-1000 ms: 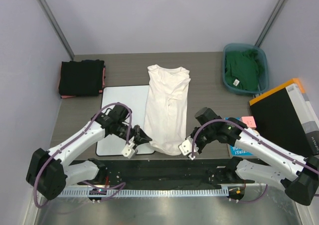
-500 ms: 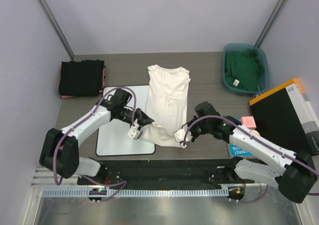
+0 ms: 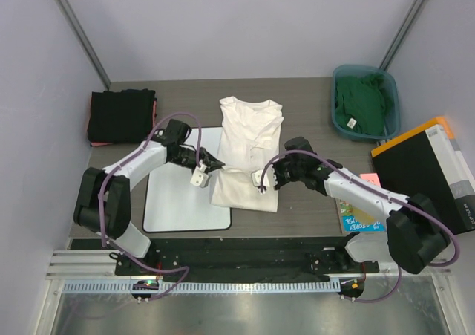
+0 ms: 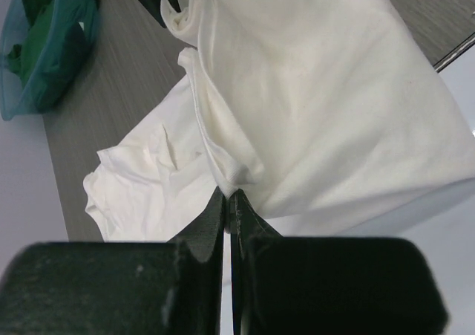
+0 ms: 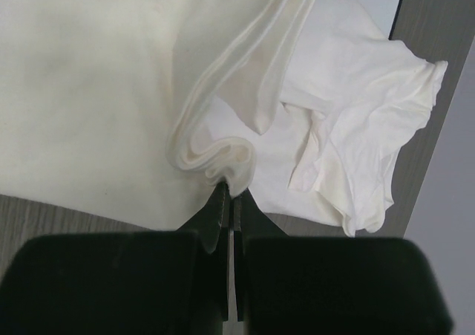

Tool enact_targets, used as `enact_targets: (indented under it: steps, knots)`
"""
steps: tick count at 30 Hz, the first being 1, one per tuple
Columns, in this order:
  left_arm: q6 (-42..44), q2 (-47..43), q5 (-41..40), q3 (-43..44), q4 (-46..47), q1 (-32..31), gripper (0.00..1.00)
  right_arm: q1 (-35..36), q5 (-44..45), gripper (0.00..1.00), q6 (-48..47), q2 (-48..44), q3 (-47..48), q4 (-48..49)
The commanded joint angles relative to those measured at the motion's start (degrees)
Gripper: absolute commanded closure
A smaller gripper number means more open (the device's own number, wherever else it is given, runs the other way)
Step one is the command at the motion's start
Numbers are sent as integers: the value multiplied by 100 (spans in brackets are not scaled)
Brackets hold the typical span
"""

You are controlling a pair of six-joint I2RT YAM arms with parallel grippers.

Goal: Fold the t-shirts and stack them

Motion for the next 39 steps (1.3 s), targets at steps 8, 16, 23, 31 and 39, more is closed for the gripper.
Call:
enact_targets:
  steps: [8,16,23,31,39]
  knots:
    - [674,793,376,574,522,189,100,-317,91,99,158,929,656,1320]
    - [-412,1180,262,496,2260,285,100,-440,477,99,342,1386,551,2242]
    - [-987,1233,-116,425,3167,374,100,-484,636,39,413,1422,419,2375]
    - [-1321,1049,-642,74,3677,461,21,-484,935,13,545,1124,173,2613]
    - [-974,214,-161,-392,2785,419,22,-362,-198,18,308,26,332,22]
